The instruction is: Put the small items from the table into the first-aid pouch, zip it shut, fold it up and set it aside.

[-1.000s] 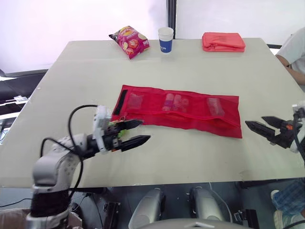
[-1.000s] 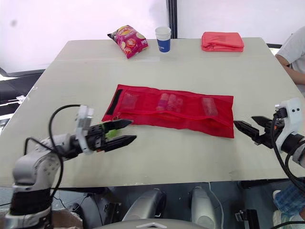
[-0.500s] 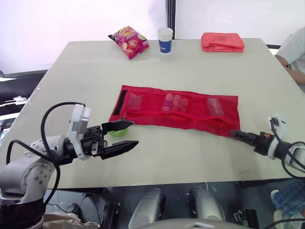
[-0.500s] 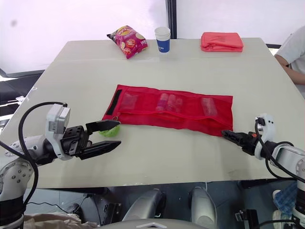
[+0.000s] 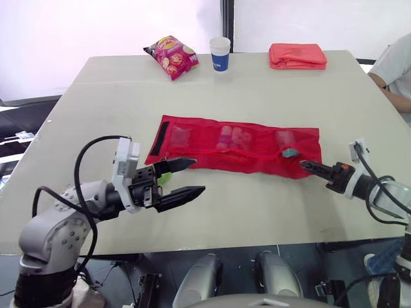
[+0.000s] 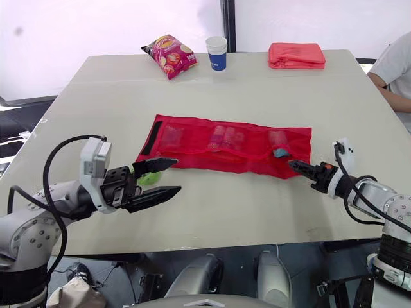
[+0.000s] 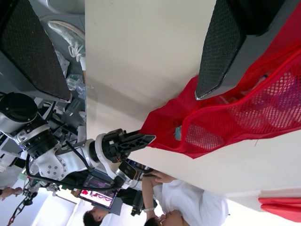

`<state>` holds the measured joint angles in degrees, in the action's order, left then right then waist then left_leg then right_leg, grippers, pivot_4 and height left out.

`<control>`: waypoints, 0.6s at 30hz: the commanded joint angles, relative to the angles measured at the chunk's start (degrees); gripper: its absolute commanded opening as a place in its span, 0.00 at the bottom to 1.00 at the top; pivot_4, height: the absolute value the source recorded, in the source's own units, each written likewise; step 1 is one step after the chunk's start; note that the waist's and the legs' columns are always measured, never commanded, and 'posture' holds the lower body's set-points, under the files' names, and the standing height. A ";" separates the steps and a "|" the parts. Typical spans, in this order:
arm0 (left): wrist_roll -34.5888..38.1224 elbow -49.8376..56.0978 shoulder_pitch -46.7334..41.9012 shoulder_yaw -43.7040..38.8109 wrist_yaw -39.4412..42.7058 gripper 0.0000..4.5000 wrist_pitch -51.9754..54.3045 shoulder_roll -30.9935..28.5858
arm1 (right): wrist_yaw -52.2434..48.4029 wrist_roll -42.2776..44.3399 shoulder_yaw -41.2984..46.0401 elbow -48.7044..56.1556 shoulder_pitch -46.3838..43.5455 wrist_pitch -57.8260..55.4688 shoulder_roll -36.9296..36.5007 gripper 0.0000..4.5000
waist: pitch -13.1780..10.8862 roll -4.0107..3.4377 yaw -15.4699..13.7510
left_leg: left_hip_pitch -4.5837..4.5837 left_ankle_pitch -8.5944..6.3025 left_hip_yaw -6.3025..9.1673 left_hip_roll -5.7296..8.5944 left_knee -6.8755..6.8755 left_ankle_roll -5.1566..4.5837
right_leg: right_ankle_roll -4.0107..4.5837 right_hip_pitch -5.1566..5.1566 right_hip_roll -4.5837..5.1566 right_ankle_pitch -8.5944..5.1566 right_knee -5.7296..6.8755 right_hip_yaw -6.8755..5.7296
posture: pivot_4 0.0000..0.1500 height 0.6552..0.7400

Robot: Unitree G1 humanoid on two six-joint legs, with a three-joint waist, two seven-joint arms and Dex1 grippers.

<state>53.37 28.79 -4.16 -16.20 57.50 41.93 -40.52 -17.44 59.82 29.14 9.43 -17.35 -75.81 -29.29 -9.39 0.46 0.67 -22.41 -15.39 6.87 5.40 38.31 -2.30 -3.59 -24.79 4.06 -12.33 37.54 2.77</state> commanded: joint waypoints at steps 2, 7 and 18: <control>1.36 1.26 -2.43 0.91 -1.38 1.00 -0.88 0.36 | 1.26 -3.24 1.62 -1.71 -4.02 4.14 -4.11 0.01 | -0.04 -0.06 0.00 | -0.01 0.02 -0.02 0.00 0.01 0.03 | 0.00 0.00 0.00 0.00 -0.01 0.01 | 1.00 1.00; 1.96 2.24 -3.58 2.17 -3.72 1.00 -0.79 1.22 | -2.57 -13.88 -4.89 -8.45 -6.67 10.33 -14.01 0.01 | -0.04 -0.07 -0.13 | -0.02 0.03 -0.03 0.10 0.00 0.04 | -0.01 -0.01 0.00 0.00 -0.03 0.00 | 1.00 1.00; 2.13 2.36 -7.99 5.10 -8.75 1.00 -0.33 3.06 | -12.83 -28.65 -14.42 -24.10 -11.94 21.06 -25.56 0.01 | -0.05 -0.07 -0.05 | -0.10 0.04 -0.05 0.10 0.01 0.05 | -0.01 -0.01 0.02 0.01 -0.14 0.01 | 1.00 1.00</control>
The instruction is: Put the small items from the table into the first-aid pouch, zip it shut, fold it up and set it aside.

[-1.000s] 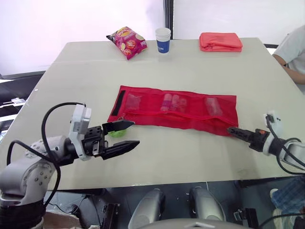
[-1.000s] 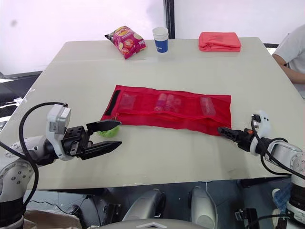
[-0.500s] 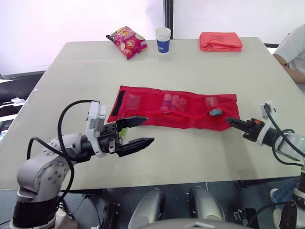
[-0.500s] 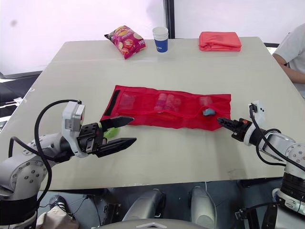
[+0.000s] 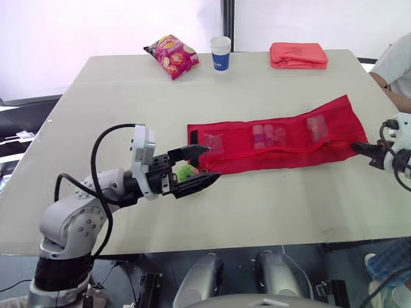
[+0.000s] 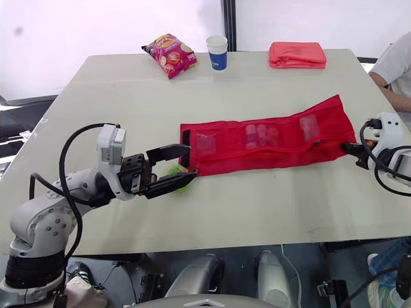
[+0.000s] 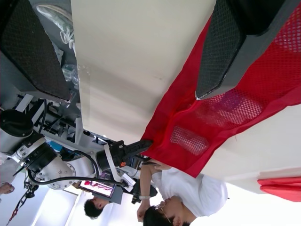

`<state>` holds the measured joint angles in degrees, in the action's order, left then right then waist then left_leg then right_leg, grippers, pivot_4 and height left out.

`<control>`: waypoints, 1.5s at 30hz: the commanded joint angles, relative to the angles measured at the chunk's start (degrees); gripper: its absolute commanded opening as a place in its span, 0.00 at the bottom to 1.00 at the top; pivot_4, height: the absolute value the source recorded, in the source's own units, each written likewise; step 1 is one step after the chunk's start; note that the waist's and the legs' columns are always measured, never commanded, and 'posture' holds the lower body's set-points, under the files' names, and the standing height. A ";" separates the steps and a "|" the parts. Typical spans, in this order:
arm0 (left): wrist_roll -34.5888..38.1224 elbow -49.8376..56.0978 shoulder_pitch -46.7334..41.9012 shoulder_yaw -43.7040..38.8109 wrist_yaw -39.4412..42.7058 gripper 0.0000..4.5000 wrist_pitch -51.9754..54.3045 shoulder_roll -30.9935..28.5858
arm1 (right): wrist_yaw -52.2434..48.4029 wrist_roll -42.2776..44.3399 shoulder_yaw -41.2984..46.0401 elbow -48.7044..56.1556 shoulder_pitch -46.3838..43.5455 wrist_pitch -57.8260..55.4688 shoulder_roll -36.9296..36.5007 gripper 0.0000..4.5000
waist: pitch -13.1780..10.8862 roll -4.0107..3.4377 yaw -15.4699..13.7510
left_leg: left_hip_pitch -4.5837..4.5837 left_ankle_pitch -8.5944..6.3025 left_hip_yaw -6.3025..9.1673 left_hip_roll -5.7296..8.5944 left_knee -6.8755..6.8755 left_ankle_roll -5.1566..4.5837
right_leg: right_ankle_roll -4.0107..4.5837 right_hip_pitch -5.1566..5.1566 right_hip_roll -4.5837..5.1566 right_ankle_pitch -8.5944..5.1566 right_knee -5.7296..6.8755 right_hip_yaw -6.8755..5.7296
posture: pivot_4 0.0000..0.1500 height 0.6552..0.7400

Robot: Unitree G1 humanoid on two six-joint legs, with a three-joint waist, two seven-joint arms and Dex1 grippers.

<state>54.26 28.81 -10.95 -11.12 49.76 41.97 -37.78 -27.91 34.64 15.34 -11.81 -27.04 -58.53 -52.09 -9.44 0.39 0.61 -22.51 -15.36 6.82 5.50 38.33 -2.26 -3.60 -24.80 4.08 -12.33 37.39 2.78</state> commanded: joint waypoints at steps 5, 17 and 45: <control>2.01 1.60 -3.47 0.95 -1.65 1.00 0.03 0.82 | -7.78 -8.66 -5.14 -8.85 -5.04 9.53 -3.63 0.01 | 0.00 0.01 0.03 | 0.01 0.00 -0.03 0.00 0.02 0.00 | -0.01 0.01 -0.01 0.00 0.01 0.02 | 1.00 1.00; 0.47 -3.77 -4.34 1.23 1.23 1.00 -1.11 0.13 | -20.19 -7.44 17.88 21.45 20.72 20.02 -9.25 0.97 | -0.01 -0.07 -0.87 | -0.07 0.00 0.04 -0.04 0.03 0.01 | -0.02 -0.04 -0.04 0.00 -0.02 -0.04 | 1.00 1.00; -1.56 -34.97 -20.98 -3.73 -29.97 1.00 33.48 12.24 | -19.50 16.50 6.56 55.65 17.86 21.43 -0.89 0.99 | -0.05 0.22 -1.58 | -0.05 0.02 0.33 0.03 0.10 0.06 | -0.02 0.08 0.07 0.00 -0.03 -0.27 | 1.00 1.00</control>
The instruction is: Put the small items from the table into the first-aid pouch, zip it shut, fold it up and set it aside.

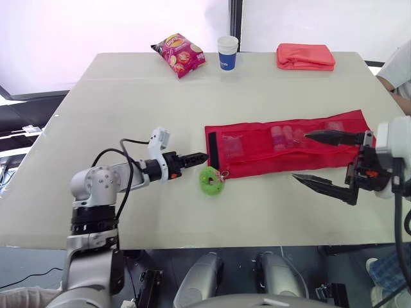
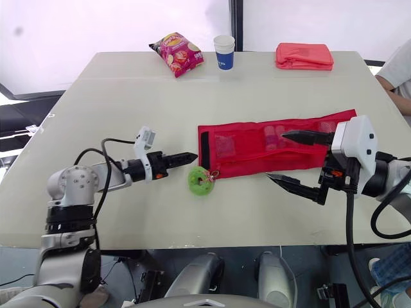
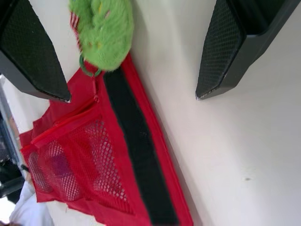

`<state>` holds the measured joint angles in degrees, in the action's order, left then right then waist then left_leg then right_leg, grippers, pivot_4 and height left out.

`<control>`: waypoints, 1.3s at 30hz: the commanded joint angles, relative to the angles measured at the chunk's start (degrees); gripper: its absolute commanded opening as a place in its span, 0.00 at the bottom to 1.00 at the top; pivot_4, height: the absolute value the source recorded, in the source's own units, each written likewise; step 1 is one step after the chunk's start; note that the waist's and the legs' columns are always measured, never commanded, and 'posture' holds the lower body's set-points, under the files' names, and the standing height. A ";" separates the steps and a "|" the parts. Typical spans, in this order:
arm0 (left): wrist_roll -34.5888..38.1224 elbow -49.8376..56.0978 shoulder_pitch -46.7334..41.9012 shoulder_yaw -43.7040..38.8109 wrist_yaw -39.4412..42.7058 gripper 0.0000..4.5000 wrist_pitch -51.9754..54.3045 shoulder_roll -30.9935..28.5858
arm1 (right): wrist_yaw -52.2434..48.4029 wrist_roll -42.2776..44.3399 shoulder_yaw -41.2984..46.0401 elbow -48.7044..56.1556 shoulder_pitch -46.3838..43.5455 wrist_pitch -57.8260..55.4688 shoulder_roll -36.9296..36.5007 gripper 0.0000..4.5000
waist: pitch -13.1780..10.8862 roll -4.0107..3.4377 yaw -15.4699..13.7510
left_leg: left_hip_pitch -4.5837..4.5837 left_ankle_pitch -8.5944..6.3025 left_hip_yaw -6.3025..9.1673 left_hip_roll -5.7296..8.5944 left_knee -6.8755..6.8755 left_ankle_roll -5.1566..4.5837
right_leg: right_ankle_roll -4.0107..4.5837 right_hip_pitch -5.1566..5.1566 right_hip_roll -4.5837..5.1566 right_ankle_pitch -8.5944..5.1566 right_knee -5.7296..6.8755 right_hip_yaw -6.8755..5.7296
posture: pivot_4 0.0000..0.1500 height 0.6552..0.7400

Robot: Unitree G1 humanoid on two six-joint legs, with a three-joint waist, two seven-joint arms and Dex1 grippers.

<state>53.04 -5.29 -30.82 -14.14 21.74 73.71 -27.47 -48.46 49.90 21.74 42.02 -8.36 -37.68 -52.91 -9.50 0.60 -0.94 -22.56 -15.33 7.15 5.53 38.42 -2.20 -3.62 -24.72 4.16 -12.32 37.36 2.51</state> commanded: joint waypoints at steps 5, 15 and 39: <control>0.21 -4.91 -4.50 -3.60 -5.48 1.00 1.22 9.52 | 3.76 2.93 0.54 3.31 -0.41 -0.20 -0.16 0.99 | 0.04 0.03 -0.40 | 0.00 0.01 0.02 0.05 0.03 0.01 | 0.00 0.01 0.03 0.00 0.01 -0.01 | 1.00 1.00; 5.61 -9.18 -7.26 -11.87 -6.54 1.00 4.40 15.36 | 7.98 5.89 2.19 6.41 2.52 -1.23 -0.67 0.99 | 0.01 0.09 0.02 | -0.05 0.01 0.02 0.06 0.04 0.02 | 0.00 -0.05 0.03 0.00 0.06 0.00 | 1.00 1.00; 7.04 -8.32 -6.98 -14.09 -7.52 0.01 6.97 16.13 | 12.33 -11.33 -30.27 -1.96 -10.46 -1.73 7.81 1.00 | 0.05 0.16 0.14 | -0.02 0.05 -0.01 0.06 0.03 0.08 | 0.00 -0.10 0.00 0.00 0.14 0.03 | 1.00 1.00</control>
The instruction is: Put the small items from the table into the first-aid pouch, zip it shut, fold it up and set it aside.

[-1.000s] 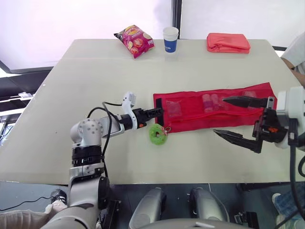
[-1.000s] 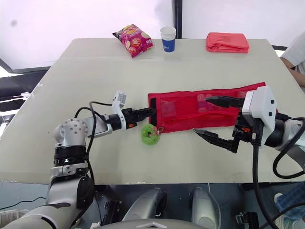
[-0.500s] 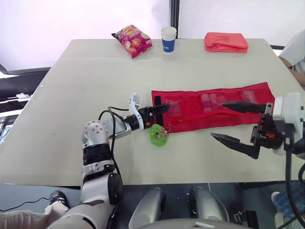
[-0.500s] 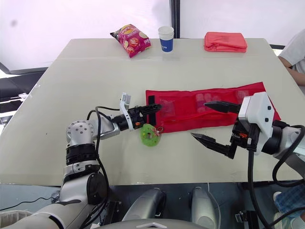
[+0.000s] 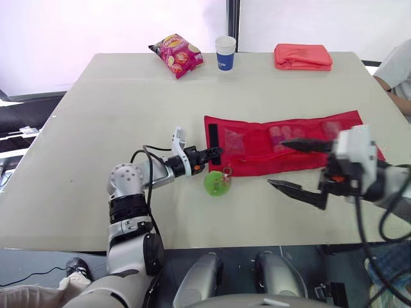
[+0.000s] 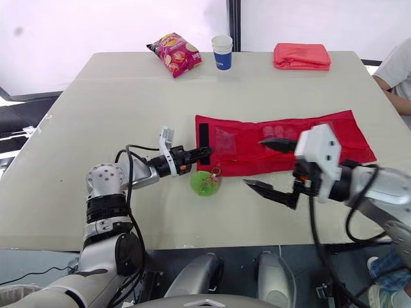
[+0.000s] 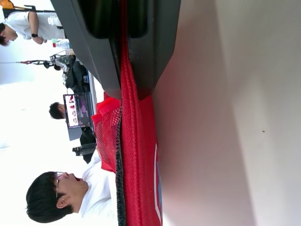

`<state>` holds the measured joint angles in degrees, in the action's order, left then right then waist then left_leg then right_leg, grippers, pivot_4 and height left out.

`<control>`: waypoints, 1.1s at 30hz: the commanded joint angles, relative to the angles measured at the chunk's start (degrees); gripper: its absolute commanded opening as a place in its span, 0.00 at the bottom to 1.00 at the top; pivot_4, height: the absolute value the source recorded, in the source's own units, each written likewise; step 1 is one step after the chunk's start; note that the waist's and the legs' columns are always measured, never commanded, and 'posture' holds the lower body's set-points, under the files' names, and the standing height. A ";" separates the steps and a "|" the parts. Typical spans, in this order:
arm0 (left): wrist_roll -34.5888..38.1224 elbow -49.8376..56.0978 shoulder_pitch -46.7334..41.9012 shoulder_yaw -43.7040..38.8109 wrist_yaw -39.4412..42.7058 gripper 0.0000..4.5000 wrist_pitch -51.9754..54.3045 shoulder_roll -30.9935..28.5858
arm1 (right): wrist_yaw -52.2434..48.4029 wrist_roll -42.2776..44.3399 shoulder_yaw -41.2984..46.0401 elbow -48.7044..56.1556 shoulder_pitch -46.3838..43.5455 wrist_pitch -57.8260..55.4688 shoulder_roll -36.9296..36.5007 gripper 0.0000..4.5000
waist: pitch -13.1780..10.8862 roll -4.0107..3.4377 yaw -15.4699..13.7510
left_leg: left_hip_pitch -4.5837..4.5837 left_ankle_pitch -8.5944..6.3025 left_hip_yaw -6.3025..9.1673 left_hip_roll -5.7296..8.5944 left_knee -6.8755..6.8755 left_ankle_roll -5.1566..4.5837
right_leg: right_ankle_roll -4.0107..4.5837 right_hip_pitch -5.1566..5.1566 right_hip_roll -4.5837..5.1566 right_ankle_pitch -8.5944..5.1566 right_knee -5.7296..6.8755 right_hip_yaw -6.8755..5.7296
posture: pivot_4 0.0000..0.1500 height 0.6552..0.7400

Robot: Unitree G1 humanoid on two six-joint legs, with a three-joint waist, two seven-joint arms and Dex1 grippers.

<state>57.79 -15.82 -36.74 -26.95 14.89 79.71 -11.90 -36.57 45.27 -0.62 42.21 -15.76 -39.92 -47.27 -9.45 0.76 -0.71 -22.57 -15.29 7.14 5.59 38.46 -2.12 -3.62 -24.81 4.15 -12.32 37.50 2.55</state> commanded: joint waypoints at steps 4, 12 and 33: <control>3.50 2.46 -2.15 -2.60 -2.99 0.01 2.12 1.62 | -1.67 -18.66 -19.95 -8.32 -8.41 4.10 5.49 1.00 | 0.00 0.03 -0.05 | -0.06 0.00 0.04 0.06 0.03 0.00 | 0.00 -0.03 0.02 0.00 -0.01 -0.03 | 1.00 1.00; 4.40 2.77 -2.85 -4.19 -6.12 0.01 4.17 2.49 | -6.90 -31.01 -29.51 -19.85 -17.53 9.74 12.74 1.00 | 0.00 0.04 0.14 | -0.07 0.02 0.09 0.06 0.10 0.03 | 0.00 -0.05 -0.02 0.00 0.05 -0.03 | 1.00 1.00; 4.98 6.01 -0.12 -4.27 -6.64 0.00 4.47 -0.80 | -3.86 -34.16 -13.62 -20.66 -9.40 8.08 16.15 0.02 | 0.00 0.04 0.14 | -0.08 0.06 0.21 0.08 0.07 0.10 | 0.01 -0.07 -0.03 0.00 0.09 -0.08 | 1.00 1.00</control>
<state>61.99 -12.57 -37.51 -31.01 6.62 83.68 -10.91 -43.28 10.45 -20.09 19.04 -25.53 -30.01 -30.25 -9.45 0.80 -0.58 -22.65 -15.23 7.35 5.66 38.52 -2.01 -3.61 -24.90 4.11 -12.32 37.62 2.48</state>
